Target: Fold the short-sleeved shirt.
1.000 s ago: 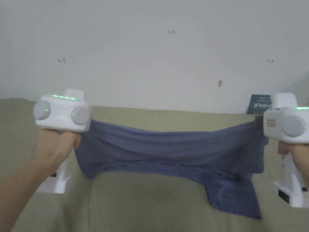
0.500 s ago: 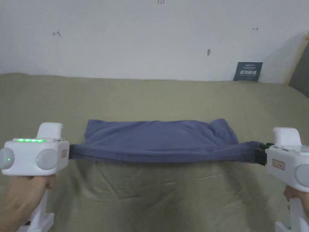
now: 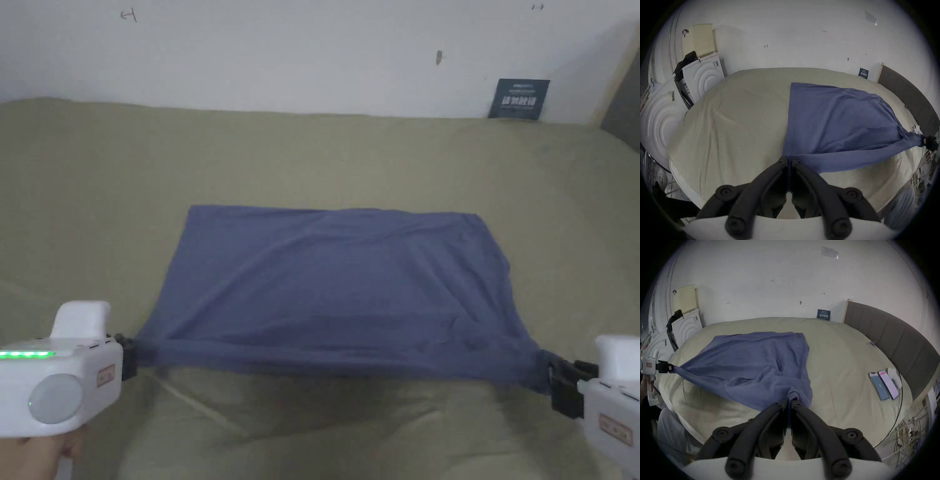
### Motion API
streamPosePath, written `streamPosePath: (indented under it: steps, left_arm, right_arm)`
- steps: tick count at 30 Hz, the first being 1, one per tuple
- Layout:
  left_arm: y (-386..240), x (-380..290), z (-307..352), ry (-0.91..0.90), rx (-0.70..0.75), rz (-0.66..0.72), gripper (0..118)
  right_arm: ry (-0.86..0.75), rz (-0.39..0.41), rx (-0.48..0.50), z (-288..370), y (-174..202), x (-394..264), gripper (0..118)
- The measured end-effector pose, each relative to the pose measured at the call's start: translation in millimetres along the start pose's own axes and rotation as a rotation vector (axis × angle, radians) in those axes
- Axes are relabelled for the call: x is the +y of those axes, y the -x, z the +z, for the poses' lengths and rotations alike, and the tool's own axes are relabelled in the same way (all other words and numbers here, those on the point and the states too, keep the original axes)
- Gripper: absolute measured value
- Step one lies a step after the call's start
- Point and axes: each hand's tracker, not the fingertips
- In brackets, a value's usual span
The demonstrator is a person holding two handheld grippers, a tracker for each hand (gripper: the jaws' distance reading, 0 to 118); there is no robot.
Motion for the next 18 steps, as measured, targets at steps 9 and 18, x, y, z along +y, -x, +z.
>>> streamPosePath:
  steps: [9, 18]
  left_arm:
    - [0, -26, -6, 0.072, -0.023, 0.013, 4]
    - [-2, -35, -13, 0.139, -0.01, 0.029, 118]
  right_arm:
    - [0.071, -0.03, 0.001, -10, -1, -28, 8]
    - [0.14, -0.058, -0.011, -19, -1, -32, 114]
